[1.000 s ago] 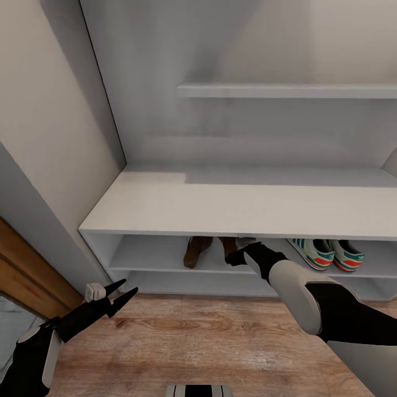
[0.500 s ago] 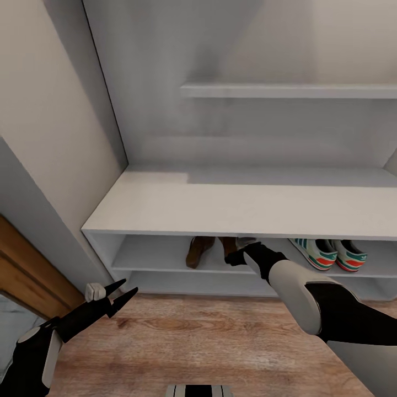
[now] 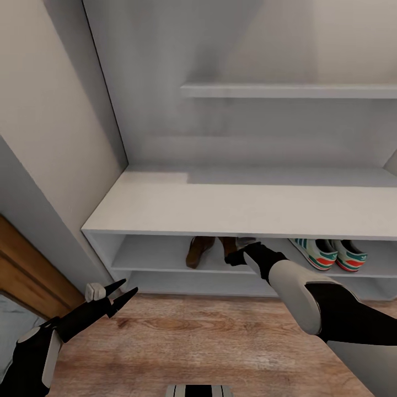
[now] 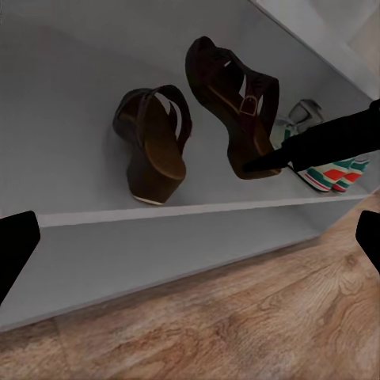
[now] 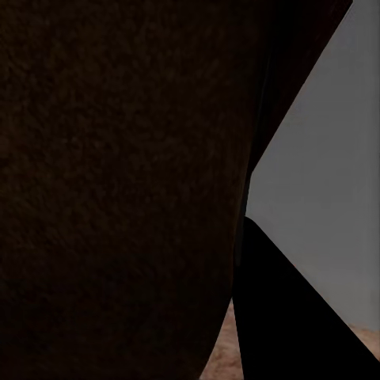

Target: Pick up the two gym shoes and the two sandals from the corridor floor and place them onto the hallstand (shoe rack) in the corridor, making sure they are on the rack and not on the floor. Arrange them so the two gym shoes are next to each other and the two sandals are next to each other.

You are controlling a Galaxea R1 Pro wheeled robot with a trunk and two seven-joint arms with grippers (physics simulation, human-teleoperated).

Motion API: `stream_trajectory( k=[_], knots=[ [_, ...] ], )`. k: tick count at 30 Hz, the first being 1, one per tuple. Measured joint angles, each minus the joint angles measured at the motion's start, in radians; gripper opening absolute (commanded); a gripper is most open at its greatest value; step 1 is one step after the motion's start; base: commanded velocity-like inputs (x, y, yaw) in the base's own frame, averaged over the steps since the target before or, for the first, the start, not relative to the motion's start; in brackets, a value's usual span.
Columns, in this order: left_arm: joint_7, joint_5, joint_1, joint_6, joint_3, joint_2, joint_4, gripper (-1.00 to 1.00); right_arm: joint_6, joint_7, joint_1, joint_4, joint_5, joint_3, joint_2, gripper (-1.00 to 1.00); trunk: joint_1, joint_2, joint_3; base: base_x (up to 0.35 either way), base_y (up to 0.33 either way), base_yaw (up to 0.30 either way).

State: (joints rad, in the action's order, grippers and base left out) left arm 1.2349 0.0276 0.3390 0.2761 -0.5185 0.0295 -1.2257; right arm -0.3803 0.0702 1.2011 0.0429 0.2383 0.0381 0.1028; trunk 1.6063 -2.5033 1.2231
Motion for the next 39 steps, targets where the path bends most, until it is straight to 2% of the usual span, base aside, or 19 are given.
stream_trajectory(
  k=[6,7,39],
  knots=[
    [0.000,0.000,0.000,0.000,0.000,0.000,0.000,1.00,0.000,0.000,0.000,0.000,0.001,0.000,0.000,-1.00,0.000,0.000,0.000,0.000,0.000,0.000],
    [0.000,0.000,0.000,0.000,0.000,0.000,0.000,1.00,0.000,0.000,0.000,0.000,0.001,0.000,0.000,1.00,0.000,0.000,0.000,0.000,0.000,0.000],
    [0.000,0.000,0.000,0.000,0.000,0.000,0.000,1.00,0.000,-0.001,0.000,0.000,-0.002,0.000,0.002,1.00,0.000,0.000,0.000,0.000,0.000,0.000]
  ],
)
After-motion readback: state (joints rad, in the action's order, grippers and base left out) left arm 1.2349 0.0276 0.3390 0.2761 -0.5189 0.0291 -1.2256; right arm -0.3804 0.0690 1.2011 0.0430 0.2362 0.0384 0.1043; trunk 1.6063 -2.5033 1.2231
